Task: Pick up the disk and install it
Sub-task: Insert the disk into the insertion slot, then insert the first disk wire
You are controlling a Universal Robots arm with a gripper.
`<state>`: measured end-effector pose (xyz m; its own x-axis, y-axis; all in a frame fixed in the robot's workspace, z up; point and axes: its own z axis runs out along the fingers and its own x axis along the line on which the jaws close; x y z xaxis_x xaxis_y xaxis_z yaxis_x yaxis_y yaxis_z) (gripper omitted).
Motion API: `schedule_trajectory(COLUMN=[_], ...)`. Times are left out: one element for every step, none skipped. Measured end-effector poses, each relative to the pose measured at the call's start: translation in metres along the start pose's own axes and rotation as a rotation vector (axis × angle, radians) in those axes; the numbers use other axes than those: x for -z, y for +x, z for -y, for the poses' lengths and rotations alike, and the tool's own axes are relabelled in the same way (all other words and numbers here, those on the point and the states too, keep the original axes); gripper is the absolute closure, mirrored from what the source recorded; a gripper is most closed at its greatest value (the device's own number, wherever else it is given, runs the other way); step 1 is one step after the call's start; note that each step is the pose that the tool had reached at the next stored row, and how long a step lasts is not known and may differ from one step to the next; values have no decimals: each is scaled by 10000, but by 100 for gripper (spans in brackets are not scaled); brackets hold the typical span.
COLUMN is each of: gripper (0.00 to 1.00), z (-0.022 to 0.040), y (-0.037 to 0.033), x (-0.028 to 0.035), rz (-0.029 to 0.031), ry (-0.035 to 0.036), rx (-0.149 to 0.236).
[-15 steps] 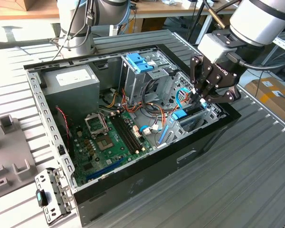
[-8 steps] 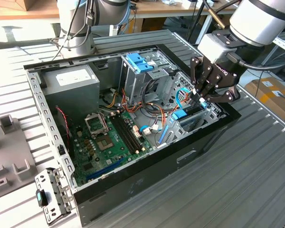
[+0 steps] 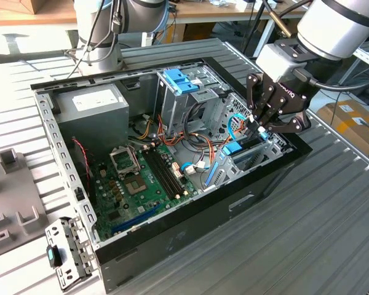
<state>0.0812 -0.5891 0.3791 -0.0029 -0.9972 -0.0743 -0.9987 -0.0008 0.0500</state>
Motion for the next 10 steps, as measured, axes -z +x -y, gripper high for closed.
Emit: schedule_trajectory(gripper=[89, 89, 89, 89, 89, 89, 89, 89, 89, 89], z=[3, 7, 135, 261, 319, 340, 341, 341, 341, 341], y=[0, 0, 2, 1, 1, 1, 1, 1, 1, 1], x=[-4, -7, -21, -17, -16, -14, -14, -15, -15, -15], rz=[2, 2, 0, 0, 0, 0, -1, 0, 0, 0], ry=[0, 0, -3, -6, -6, -6, -6, -6, -6, -6], rx=[0, 2, 1, 0, 0, -1, 0, 0, 0, 0])
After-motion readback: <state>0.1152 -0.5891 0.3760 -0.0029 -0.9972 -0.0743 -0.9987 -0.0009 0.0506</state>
